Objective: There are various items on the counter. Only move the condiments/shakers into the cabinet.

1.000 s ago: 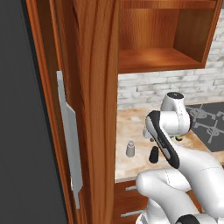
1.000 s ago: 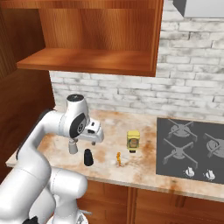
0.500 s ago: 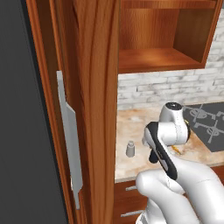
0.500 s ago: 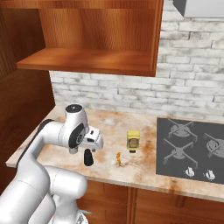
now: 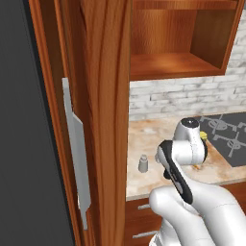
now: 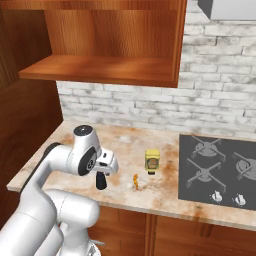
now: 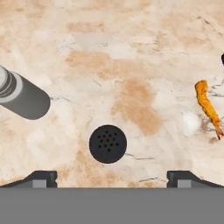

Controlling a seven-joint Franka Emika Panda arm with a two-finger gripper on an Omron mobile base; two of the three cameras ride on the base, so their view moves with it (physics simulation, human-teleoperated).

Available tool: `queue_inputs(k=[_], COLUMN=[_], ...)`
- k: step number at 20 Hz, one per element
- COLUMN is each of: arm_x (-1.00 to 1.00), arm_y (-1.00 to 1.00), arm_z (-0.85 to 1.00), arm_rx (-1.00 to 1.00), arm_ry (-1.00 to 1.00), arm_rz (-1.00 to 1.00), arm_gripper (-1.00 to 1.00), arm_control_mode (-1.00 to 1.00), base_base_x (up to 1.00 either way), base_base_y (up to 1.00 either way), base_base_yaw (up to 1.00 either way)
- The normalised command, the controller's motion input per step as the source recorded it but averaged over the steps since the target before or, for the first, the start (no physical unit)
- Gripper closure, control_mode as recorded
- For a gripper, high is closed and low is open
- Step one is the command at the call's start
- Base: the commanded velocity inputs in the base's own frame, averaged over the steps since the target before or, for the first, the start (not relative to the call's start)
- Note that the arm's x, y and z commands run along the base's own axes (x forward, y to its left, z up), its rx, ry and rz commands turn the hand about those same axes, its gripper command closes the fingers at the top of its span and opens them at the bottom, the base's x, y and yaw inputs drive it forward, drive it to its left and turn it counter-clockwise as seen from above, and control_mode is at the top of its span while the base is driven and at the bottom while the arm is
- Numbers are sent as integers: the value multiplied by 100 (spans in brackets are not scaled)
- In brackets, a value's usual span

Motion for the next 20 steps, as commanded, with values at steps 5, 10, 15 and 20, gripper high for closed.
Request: queue_inputs(k=[5, 10, 15, 20], arm_x=[0, 10, 9, 0], arm_y=[0, 0, 1, 4], arm_z=[-20, -21, -18, -18], arm_rx=[0, 0, 0, 0], arm_ry=[0, 0, 0, 4], arm_rz=[0, 0, 0, 0], arm_gripper=[-100, -100, -100, -100], arm_control_mode=[-100, -100, -100, -100], base_base_x=[0, 0, 0, 0], base_base_y=[0, 0, 0, 0], base_base_yaw=[0, 0, 0, 0])
